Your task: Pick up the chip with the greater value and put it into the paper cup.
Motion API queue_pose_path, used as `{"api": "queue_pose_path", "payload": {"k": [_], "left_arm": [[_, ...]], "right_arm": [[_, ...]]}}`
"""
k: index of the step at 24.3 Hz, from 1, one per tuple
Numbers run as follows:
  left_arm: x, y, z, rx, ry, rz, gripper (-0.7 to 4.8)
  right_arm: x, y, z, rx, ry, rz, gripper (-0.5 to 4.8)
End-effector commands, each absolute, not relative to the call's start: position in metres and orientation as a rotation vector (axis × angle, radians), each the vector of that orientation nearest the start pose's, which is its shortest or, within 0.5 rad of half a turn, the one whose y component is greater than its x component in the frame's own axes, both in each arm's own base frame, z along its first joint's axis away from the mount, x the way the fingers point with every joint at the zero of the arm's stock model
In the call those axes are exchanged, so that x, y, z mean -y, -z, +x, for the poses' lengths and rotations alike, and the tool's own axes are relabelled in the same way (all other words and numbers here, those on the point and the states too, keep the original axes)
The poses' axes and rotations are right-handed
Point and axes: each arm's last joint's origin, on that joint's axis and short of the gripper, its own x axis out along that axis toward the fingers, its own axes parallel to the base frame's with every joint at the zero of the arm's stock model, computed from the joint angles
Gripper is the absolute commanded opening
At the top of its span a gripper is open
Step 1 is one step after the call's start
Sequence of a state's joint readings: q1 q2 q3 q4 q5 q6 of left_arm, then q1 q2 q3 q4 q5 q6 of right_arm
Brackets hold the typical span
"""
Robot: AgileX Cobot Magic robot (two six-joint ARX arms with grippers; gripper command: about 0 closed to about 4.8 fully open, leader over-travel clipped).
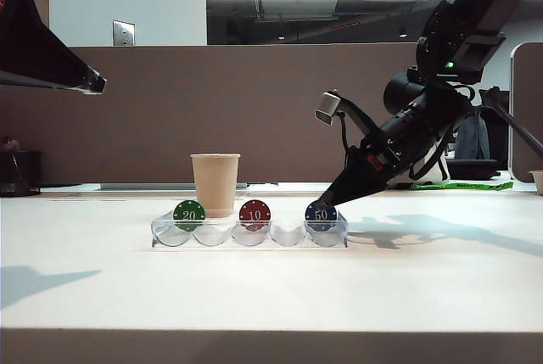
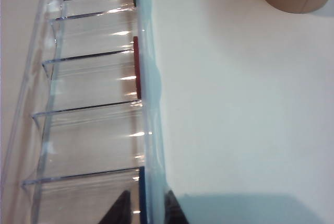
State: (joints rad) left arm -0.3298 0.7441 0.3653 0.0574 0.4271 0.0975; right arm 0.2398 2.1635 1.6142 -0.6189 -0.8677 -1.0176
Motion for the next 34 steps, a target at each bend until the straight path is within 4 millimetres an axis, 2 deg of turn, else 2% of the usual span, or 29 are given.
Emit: {"api": "queue_pose_path", "payload": {"k": [1, 10, 26, 34], "left_arm": [[0.065, -0.22, 0.152, -0.283, 0.767, 0.075, -0.06], [0.065, -0.22, 0.152, -0.283, 0.767, 0.075, -0.06], [0.065, -0.22, 0.152, -0.284, 0.767, 0.075, -0.06], [0.064, -0.22, 0.153, -0.284, 0.76, 0.077, -0.06]], "right_arm": [[-0.128, -0.168, 0.423, -0.537, -1.433, -0.428, 0.83], [-0.128, -0.168, 0.423, -0.532, -1.438, -0.421, 0.08], [-0.129, -0.172, 0.422, -0.494, -1.474, -0.38, -0.01], [-0.13, -0.189, 0.42, -0.367, -1.544, -0.311, -0.01]]}}
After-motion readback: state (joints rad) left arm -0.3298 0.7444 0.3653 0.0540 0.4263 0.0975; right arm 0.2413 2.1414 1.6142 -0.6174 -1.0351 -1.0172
